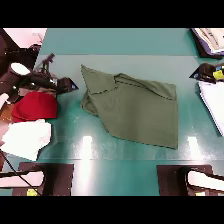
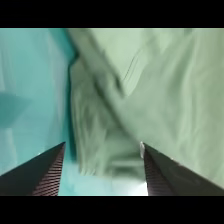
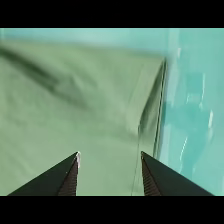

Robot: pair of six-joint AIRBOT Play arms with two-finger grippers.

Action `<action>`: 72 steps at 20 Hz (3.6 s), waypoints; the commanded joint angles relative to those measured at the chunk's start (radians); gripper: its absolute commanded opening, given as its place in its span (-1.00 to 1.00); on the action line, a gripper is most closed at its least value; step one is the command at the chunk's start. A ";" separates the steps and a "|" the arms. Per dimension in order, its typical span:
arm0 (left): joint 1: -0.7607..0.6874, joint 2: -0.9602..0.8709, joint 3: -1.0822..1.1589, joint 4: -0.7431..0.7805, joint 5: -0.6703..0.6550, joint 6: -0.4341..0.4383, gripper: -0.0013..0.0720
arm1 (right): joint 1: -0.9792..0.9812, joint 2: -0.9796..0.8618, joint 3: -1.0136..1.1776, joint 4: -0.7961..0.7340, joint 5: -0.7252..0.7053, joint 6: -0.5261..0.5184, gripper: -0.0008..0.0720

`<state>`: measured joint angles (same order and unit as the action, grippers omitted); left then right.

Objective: Fold the shirts.

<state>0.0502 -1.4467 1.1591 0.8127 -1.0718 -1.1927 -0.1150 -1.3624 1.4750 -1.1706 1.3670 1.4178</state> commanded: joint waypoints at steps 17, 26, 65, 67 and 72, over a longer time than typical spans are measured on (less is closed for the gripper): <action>-0.073 0.145 0.053 0.265 -0.218 -0.021 -0.88 | -0.040 0.261 -0.553 -0.008 0.004 -0.014 0.25; -0.013 0.302 0.053 0.303 -0.290 -0.023 -0.88 | -0.161 0.259 -0.769 0.002 -0.040 -0.077 0.25; 0.097 -0.050 -0.113 -0.168 -0.048 0.316 0.43 | -0.132 0.203 -0.629 0.132 -0.109 -0.035 -0.93; 0.038 -0.081 -0.112 -0.167 0.001 0.329 0.43 | -0.132 0.203 -0.629 0.131 -0.106 -0.035 -0.93; -0.014 -0.094 -0.095 -0.169 0.058 0.301 0.11 | -0.132 0.203 -0.629 0.131 -0.099 -0.035 -0.93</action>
<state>0.0605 -1.5322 1.0599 0.6609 -1.0328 -0.8932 -0.2466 -1.1591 0.8452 -1.0397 1.2644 1.3830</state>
